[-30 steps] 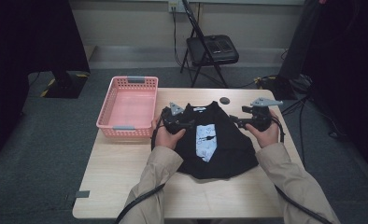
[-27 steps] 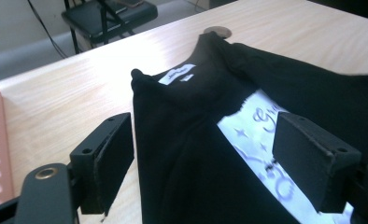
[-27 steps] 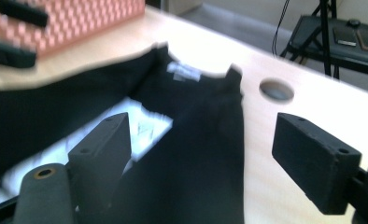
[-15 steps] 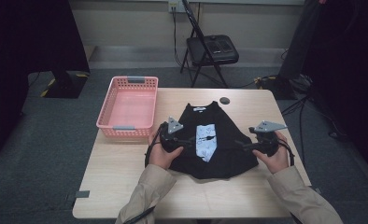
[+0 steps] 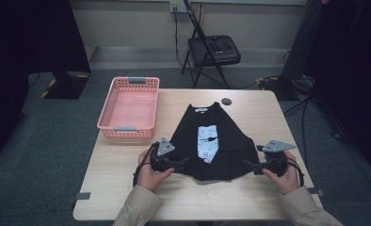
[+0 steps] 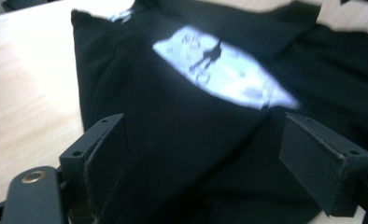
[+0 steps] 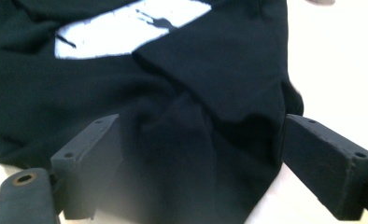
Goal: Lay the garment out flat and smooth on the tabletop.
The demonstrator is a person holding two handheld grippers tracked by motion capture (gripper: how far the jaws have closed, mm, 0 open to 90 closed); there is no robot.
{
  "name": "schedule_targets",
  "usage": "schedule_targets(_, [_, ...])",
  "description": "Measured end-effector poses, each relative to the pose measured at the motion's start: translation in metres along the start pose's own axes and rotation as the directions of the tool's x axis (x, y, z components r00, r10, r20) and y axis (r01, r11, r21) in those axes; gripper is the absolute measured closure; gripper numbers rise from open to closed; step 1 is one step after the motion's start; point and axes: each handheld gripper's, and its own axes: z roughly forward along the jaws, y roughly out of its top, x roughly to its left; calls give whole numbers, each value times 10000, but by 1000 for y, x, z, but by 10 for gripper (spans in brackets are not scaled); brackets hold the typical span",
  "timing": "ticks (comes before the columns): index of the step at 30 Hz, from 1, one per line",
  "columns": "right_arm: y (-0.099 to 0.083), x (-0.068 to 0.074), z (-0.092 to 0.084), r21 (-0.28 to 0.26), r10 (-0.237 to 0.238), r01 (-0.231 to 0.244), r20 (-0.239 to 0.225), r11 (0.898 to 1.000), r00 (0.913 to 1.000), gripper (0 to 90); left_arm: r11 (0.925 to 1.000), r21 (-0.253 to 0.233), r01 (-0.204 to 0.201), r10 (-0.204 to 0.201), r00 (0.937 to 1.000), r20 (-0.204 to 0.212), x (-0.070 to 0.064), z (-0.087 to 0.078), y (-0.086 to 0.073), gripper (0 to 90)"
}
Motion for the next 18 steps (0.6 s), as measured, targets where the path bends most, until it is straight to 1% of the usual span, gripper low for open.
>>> schedule_targets(1, [-3, 0, 0, 59, 22, -21, -53, 10000, 10000, 123, 10000, 97, -1, 1, 10000, 53, 1, -1, -3, 158])
schedule_targets(4, [-12, 0, 2, 234, 116, -114, -86, 9997, 9999, 124, 9998, 185, -20, 19, 10000, 37, 3, -6, -9, 157])
schedule_targets(5, [-15, 0, 2, 331, 135, -132, -95, 9994, 9999, 122, 9998, 211, -18, 16, 9999, 107, 3, -7, -11, 158])
schedule_targets(7, [-19, 0, 3, 662, 236, -227, -121, 9975, 9996, 126, 9994, 322, -160, 155, 9997, 184, 2, -11, -15, 158])
schedule_targets(8, [-20, 0, 2, 749, 188, -176, -153, 9970, 9997, 124, 9991, 369, -193, 185, 9996, 212, 2, -13, -17, 158])
schedule_targets(11, [-22, 3, 1, 850, 49, -32, -196, 9964, 9998, 120, 9978, 608, -257, 243, 9994, 250, 2, -17, -23, 158])
schedule_targets(14, [-25, 4, 1, 1048, 14, 21, -332, 9945, 9994, 120, 9960, 848, -279, 247, 9989, 387, 2, -19, -30, 159])
schedule_targets(17, [-26, 6, 2, 1058, 95, -63, -304, 9944, 9995, 114, 9921, 1192, -381, 349, 9990, 287, 3, -19, -36, 159])
schedule_targets(18, [-27, 6, 2, 1004, 115, -77, -370, 9949, 9992, 114, 9923, 1191, -330, 298, 9992, 284, 3, -18, -38, 159])
